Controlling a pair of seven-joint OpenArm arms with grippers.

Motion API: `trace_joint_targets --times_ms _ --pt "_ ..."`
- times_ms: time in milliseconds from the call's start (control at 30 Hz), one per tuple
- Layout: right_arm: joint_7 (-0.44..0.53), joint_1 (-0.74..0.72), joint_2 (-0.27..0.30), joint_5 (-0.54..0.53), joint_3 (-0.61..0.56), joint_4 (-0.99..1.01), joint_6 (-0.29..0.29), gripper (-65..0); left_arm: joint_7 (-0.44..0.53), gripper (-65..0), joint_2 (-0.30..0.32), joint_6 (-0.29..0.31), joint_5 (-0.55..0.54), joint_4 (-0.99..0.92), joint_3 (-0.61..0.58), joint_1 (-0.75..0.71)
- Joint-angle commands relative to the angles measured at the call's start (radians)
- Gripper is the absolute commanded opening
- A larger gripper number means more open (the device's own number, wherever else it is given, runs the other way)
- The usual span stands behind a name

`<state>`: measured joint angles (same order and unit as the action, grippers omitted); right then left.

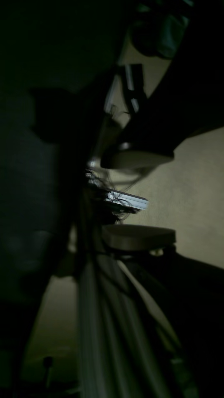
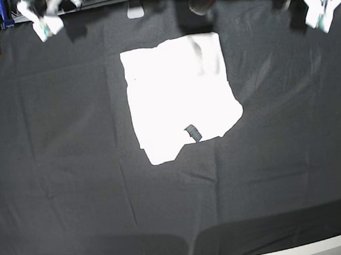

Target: Layout the t-shirt on the table in an organized manner, then fold the t-shirt properly

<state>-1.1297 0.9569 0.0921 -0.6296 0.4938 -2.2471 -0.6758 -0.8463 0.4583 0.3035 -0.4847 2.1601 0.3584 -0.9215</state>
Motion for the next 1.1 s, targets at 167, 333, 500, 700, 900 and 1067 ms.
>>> trace_joint_targets --times_ms 167,333,500,700,900,1067 --pt "0.026 0.142 0.005 0.009 -0.010 0.038 -0.022 -36.9 0.123 -40.5 0.007 0.031 0.052 -0.057 -0.013 -0.166" --pt "0.335 0.068 0.037 0.134 -0.106 0.396 -0.022 -37.1 0.380 -40.5 0.002 0.067 0.193 -0.401 -0.113 -0.090" --pt "0.354 -0.150 0.134 0.138 -0.285 0.916 -0.004 -37.1 0.439 -40.5 -0.066 0.042 0.357 -0.819 -0.243 0.111" --pt "0.546 -0.409 0.161 0.042 -0.414 1.477 0.079 -37.1 0.701 -40.5 -0.166 0.016 0.380 -1.390 -0.311 0.364" --pt "0.644 -0.576 0.161 0.017 -0.450 1.755 0.109 -37.1 0.685 -40.5 -0.198 0.026 0.380 -1.747 -0.311 0.584" --pt "0.644 -0.611 0.160 0.016 -0.502 1.760 0.108 -37.1 0.661 -40.5 -0.198 0.026 0.380 -1.734 -0.311 0.603"
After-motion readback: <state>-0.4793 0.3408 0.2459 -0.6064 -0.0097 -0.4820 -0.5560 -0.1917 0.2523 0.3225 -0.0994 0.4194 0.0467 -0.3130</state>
